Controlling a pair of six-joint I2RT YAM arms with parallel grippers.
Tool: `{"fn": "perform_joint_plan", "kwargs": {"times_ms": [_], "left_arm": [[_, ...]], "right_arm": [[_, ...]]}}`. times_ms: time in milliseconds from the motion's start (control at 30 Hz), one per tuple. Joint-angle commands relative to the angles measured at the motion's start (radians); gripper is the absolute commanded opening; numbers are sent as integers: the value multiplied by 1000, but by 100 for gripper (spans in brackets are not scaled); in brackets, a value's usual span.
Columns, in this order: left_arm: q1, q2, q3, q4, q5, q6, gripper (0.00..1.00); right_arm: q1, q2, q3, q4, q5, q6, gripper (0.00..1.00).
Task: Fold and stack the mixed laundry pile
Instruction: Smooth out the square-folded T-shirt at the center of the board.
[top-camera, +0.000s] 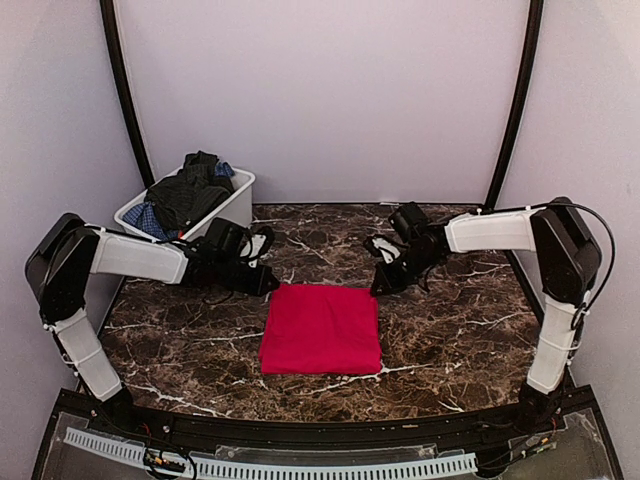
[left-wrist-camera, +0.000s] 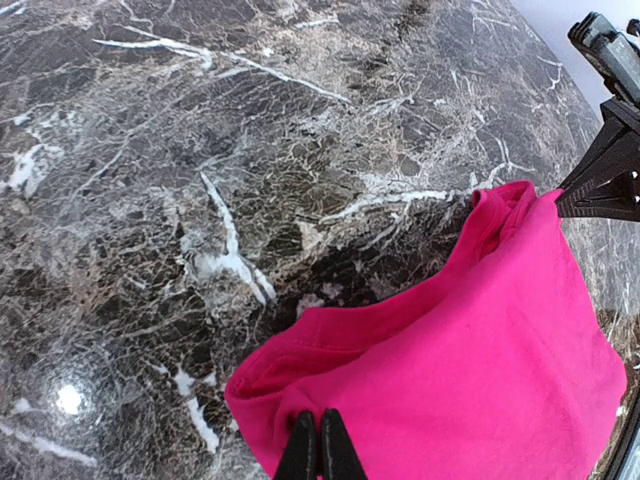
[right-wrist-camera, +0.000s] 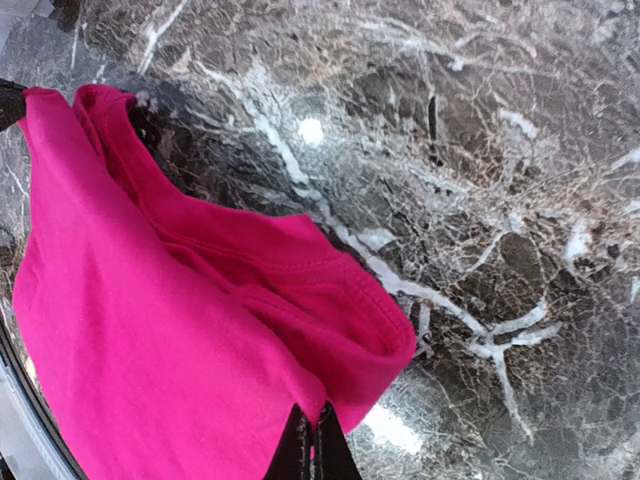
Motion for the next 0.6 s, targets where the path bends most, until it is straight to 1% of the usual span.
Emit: {"fn": "perform_joint_plan", "kwargs": {"times_ms": [0,133,233,333,567], "left_arm": [[11,-123,-34,-46,-67,-29,0],[12,-170,-27,-85,-100,-42,0],[19,-159,0,-128,-123,-47,0],[33,-114,27,-156,-151,-64,0],[70,28,84,-126,-176,-81,0]], "right_arm": [[6,-96,-3,21,36,16,0],[3,-128,-11,34,66,27,0],[-9,-122,-8,52,87,37,0],[-15,-93,11,80,96,44,0],[-16,29,90,133,145,72,0]]}}
